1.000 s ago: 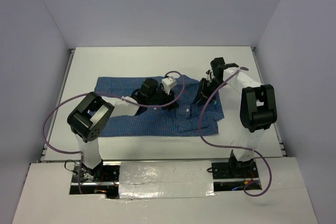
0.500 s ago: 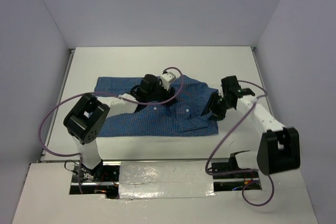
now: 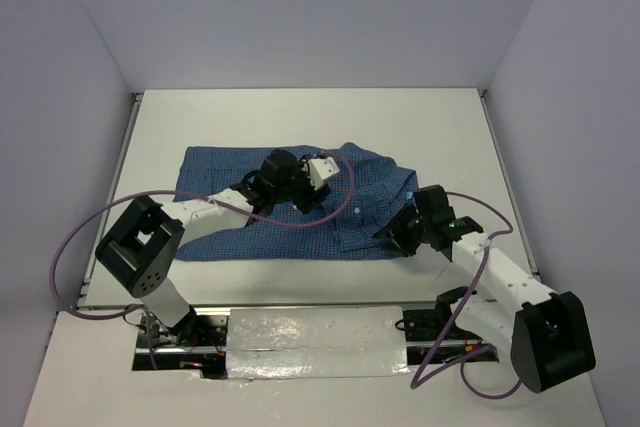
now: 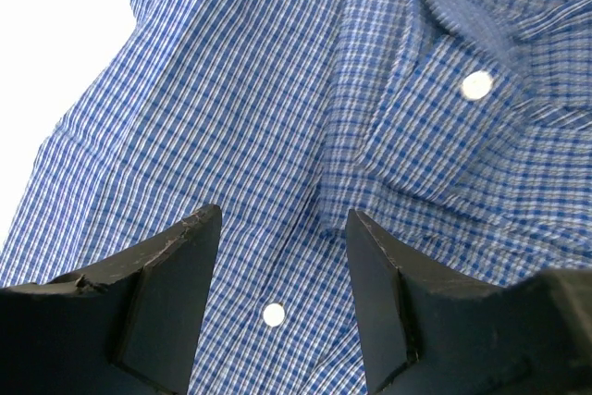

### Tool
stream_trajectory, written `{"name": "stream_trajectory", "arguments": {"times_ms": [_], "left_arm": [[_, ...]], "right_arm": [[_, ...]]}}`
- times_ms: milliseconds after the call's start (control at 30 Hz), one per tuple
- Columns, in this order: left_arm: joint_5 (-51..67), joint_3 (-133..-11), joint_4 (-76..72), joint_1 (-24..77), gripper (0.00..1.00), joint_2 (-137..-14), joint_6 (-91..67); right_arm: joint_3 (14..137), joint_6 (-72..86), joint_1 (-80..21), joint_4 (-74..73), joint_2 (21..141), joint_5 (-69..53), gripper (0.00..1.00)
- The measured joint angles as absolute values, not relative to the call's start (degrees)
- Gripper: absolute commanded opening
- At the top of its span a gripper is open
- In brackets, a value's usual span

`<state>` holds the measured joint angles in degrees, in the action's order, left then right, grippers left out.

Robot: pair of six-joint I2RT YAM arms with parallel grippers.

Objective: Fold and stack the long sleeve shirts
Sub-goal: Fold the shirt

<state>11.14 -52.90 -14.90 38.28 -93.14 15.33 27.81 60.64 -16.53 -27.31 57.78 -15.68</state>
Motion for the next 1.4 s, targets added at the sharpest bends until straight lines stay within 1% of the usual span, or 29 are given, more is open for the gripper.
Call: {"name": "stream_trajectory", "arguments": {"times_ms": [167,367,667,767,800,867,900,967,1067,1100,1133,1167,1400], "left_arm": [[10.3,-50.1,-15.0,38.1,0.69,-92.5,15.3],[9.6,-48.4,-14.5,37.8,0.69,-91.8,15.2],[8.5,-47.1,-15.1,36.6,0.69,-90.1,15.2],[8.1,-46.5,-15.5,36.2,0.69,-90.1,15.2],[8.1,-46.3,-15.5,36.1,0.69,-90.1,15.2],[8.1,-46.1,-15.5,35.9,0.69,-90.1,15.2],[8.1,-46.1,-15.5,35.8,0.69,-90.1,15.2],[8.1,-46.0,-15.6,35.7,0.69,-90.1,15.2],[8.1,-45.9,-15.9,35.6,0.69,-90.1,15.2],[8.1,-45.8,-16.0,35.6,0.69,-90.1,15.2],[8.1,-45.8,-16.1,35.6,0.69,-90.1,15.2],[8.1,-45.7,-16.2,35.6,0.69,-90.1,15.2],[7.7,-45.3,-16.3,34.5,0.70,-90.1,15.2]], "right_arm": [[26.0,67.2,-18.5,-23.7,56.4,-10.5,0.49],[25.7,69.0,-19.0,-23.1,57.1,-7.2,0.51],[26.6,68.3,-19.9,-22.0,63.6,-4.5,0.52],[26.6,68.1,-20.5,-21.6,64.7,-3.8,0.43],[26.6,68.0,-20.7,-21.5,64.9,-3.6,0.37],[26.8,67.9,-20.9,-21.5,65.1,-3.1,0.33],[26.9,67.9,-20.9,-21.5,65.1,-2.8,0.28],[27.4,67.8,-20.9,-21.6,65.1,-2.0,0.24],[27.8,67.7,-20.9,-21.6,65.1,-0.8,0.13],[27.8,67.7,-20.9,-21.6,65.1,-0.6,0.05],[27.8,67.5,-20.9,-21.7,65.1,-0.5,0.02],[27.8,67.6,-20.9,-21.7,65.1,-0.5,0.00],[30.9,65.7,-21.4,-25.5,64.1,-0.3,0.00]]}}
